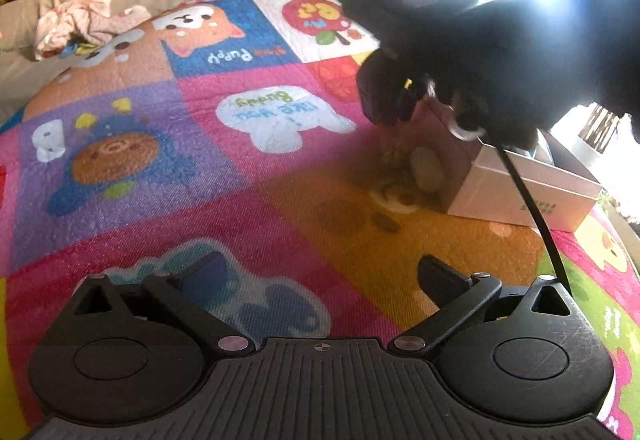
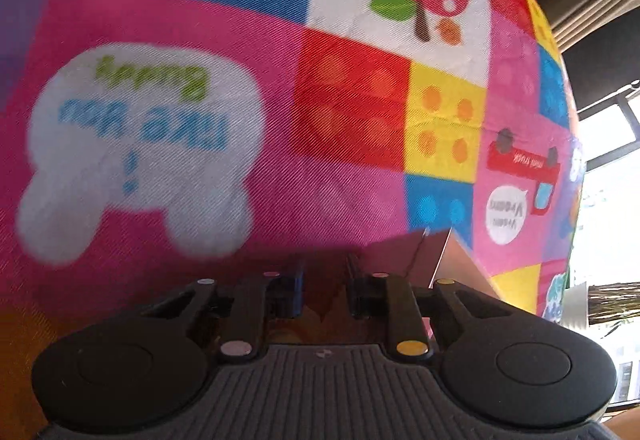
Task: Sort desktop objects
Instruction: 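Move left gripper to the pink keychain toy while right moves to the white bottle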
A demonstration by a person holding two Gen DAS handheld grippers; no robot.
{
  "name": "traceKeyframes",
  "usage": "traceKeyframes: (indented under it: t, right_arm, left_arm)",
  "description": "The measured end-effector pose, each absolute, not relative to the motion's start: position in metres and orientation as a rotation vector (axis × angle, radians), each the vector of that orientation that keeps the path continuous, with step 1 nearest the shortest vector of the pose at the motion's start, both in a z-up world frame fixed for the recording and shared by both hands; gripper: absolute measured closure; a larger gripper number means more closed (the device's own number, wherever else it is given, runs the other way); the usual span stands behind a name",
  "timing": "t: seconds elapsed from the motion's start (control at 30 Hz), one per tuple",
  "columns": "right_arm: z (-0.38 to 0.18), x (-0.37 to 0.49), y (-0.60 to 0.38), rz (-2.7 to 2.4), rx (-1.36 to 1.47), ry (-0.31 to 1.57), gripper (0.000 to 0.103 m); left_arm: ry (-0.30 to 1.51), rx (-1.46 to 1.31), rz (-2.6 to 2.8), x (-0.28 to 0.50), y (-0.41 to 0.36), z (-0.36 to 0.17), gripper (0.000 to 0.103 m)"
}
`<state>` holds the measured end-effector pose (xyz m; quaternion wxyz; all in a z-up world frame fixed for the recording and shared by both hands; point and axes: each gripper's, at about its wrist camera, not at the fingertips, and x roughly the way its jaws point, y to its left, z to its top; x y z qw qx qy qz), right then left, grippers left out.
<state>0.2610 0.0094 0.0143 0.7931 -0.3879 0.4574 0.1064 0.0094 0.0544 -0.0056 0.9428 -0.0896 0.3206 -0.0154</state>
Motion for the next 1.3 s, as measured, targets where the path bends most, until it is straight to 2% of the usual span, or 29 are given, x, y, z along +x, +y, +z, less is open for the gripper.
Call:
traceKeyframes:
  t: [0.3, 0.43, 0.47, 0.53, 0.57, 0.63, 0.67, 0.73, 0.8, 0.93, 1.0, 1.13, 1.2, 1.3]
  right_arm:
    - [0.041, 0.168, -0.017, 0.544, -0.75, 1.136, 0.085]
    - [0.078, 0.113, -0.052, 0.663, -0.626, 1.026, 0.082]
    - [0.086, 0.105, -0.065, 0.674, -0.587, 0.987, 0.075]
    - [0.097, 0.082, -0.093, 0.665, -0.523, 0.897, 0.049]
    - [0.098, 0.069, -0.105, 0.655, -0.509, 0.859, 0.028]
    - [0.091, 0.047, -0.129, 0.658, -0.476, 0.815, 0.026]
    - [0.085, 0.04, -0.139, 0.668, -0.46, 0.817, 0.027]
    - [0.073, 0.028, -0.155, 0.685, -0.393, 0.835, 0.036]
    - [0.064, 0.027, -0.167, 0.695, -0.293, 0.86, 0.049]
    - [0.044, 0.04, -0.178, 0.669, -0.093, 0.885, 0.056]
    - [0.034, 0.038, -0.177, 0.663, -0.102, 0.888, 0.068]
    - [0.03, 0.017, -0.189, 0.716, -0.1, 0.848, 0.076]
    - [0.035, 0.012, -0.202, 0.714, -0.066, 0.825, 0.084]
    - [0.044, 0.013, -0.222, 0.639, -0.035, 0.763, 0.085]
  left_arm:
    - [0.655, -0.186, -0.033, 0.009, 0.054, -0.005, 0.0]
    - [0.648, -0.214, -0.042, 0.009, 0.058, -0.006, 0.0]
    - [0.647, -0.218, -0.043, 0.009, 0.059, -0.006, 0.0]
    - [0.648, -0.218, -0.042, 0.01, 0.058, -0.006, 0.0]
    - [0.649, -0.214, -0.041, 0.01, 0.057, -0.006, 0.0]
    - [0.652, -0.206, -0.037, 0.011, 0.056, -0.006, 0.0]
    - [0.653, -0.202, -0.037, 0.01, 0.056, -0.006, 0.0]
    - [0.657, -0.196, -0.035, 0.011, 0.055, -0.006, 0.0]
    - [0.661, -0.185, -0.029, 0.012, 0.054, -0.006, 0.0]
    - [0.669, -0.159, -0.019, 0.012, 0.05, -0.006, 0.0]
    - [0.673, -0.151, -0.016, 0.013, 0.049, -0.007, 0.0]
    - [0.68, -0.129, -0.009, 0.014, 0.046, -0.007, 0.0]
    - [0.684, -0.121, -0.008, 0.014, 0.046, -0.007, 0.0]
    - [0.687, -0.113, -0.005, 0.015, 0.045, -0.007, 0.0]
